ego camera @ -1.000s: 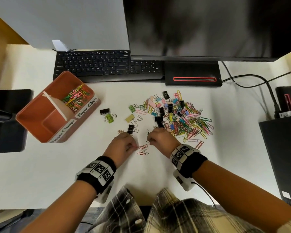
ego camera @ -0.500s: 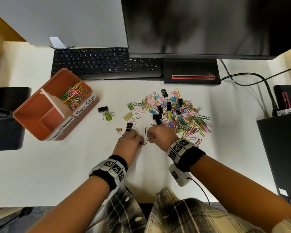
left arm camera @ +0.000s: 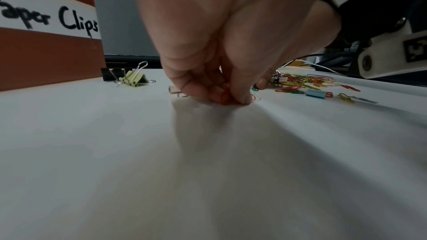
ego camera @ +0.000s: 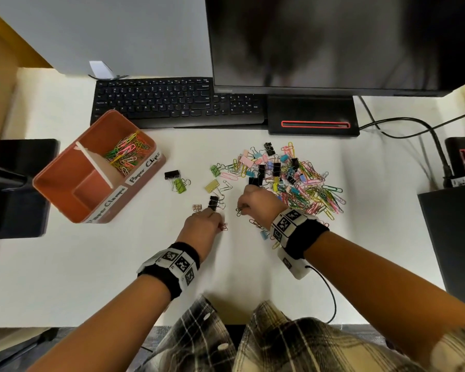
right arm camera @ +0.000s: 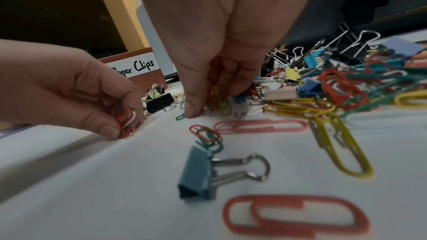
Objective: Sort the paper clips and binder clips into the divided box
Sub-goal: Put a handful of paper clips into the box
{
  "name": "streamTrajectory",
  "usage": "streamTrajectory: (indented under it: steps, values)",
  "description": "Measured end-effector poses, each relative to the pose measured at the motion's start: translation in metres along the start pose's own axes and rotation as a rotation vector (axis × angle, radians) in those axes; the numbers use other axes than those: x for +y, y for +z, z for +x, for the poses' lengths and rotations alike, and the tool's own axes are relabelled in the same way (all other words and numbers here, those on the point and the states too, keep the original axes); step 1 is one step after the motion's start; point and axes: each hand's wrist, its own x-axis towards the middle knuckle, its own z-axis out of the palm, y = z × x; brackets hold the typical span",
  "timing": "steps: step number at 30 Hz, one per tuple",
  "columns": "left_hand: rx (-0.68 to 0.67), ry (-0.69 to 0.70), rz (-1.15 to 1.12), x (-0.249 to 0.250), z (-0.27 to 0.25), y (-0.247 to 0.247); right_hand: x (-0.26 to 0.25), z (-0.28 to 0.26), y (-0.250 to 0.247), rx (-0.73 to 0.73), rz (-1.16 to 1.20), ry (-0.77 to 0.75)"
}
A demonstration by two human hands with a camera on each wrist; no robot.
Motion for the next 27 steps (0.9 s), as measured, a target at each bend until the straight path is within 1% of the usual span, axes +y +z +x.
streamTrajectory:
  steps: [3, 5, 8, 10, 12, 14, 16, 18, 21, 23, 25, 27]
  values:
    - [-0.009, 0.067, 0.037, 0.001, 0.0, -0.001, -0.001, 0.001, 0.0, -0.008, -0.066, -0.039]
    - [0.017, 0.108, 0.052, 0.0, -0.002, -0.001, -0.002, 0.001, -0.001, -0.011, -0.106, -0.065]
    - [0.039, 0.118, 0.02, -0.004, -0.003, 0.002, -0.004, 0.002, -0.002, -0.033, -0.117, -0.047]
    - [0.031, 0.121, -0.05, -0.006, -0.005, 0.004, -0.006, 0.003, -0.001, -0.051, -0.109, -0.011]
    - [0.062, 0.117, -0.204, -0.006, -0.009, -0.002, -0.01, 0.004, -0.001, -0.076, -0.129, 0.014]
    - [0.144, 0.081, -0.339, -0.006, -0.016, -0.021, -0.015, 0.003, -0.004, -0.114, -0.159, 0.028]
    - [0.273, 0.036, -0.397, -0.011, -0.024, -0.053, -0.026, 0.001, -0.013, -0.091, -0.132, 0.014]
    - [0.39, -0.034, -0.406, -0.023, -0.028, -0.092, -0.049, 0.005, -0.031, 0.018, -0.043, -0.036]
    - [0.517, -0.205, -0.399, -0.06, -0.024, -0.144, -0.101, 0.024, -0.064, 0.213, 0.043, -0.162]
    - [0.568, -0.318, -0.402, -0.084, -0.017, -0.172, -0.141, 0.046, -0.083, 0.306, 0.096, -0.221]
    - [0.589, -0.397, -0.443, -0.103, -0.006, -0.191, -0.175, 0.074, -0.093, 0.356, 0.156, -0.237]
    - [0.522, -0.441, -0.434, -0.114, 0.004, -0.2, -0.198, 0.096, -0.095, 0.354, 0.179, -0.22]
